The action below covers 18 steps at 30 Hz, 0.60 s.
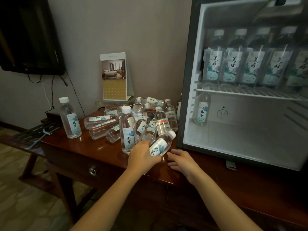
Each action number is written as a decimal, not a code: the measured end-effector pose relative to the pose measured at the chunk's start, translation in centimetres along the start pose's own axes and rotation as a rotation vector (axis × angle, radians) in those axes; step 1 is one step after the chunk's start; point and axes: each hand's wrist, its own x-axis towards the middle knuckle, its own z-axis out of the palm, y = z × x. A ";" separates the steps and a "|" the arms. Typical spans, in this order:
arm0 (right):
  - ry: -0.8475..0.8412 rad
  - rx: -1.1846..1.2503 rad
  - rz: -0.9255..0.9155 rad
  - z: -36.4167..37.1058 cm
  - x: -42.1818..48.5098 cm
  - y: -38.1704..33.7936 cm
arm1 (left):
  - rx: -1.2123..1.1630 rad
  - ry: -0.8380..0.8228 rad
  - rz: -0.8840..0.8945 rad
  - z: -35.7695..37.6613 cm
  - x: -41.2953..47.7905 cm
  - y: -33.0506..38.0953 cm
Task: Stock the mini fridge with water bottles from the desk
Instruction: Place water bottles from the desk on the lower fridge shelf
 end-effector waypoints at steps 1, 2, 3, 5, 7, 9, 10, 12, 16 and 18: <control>-0.038 0.052 -0.006 0.1 -0.1 -0.2 | -0.133 0.026 -0.039 0.0 -0.3 0.1; -0.084 0.098 -0.024 0.2 -0.3 -0.5 | -0.268 0.044 -0.080 0.1 -0.6 0.2; -0.128 0.139 -0.057 0.3 -0.4 -0.8 | -0.401 0.053 -0.116 0.4 -1.0 0.4; -0.178 0.230 -0.138 0.2 -0.6 -1.3 | -0.620 0.065 -0.154 1.0 -1.7 0.8; -0.189 0.279 -0.216 -0.2 -0.8 -1.8 | -0.761 0.078 -0.145 1.5 -2.2 1.4; -0.190 0.265 -0.298 -1.1 -1.2 -2.2 | -0.843 0.079 -0.107 1.9 -2.1 2.2; -0.183 0.241 -0.334 -1.7 -1.4 -2.4 | -0.858 0.080 -0.083 1.9 -2.0 2.6; -0.148 0.178 -0.396 -3.1 -1.7 -2.8 | -0.859 0.090 -0.030 2.2 -1.7 3.8; -0.059 0.067 -0.504 -6.2 -2.3 -3.6 | -0.843 0.168 0.058 3.1 -1.5 7.3; -0.017 0.025 -0.558 -7.7 -2.7 -3.8 | -0.827 0.187 0.079 3.9 -1.3 8.9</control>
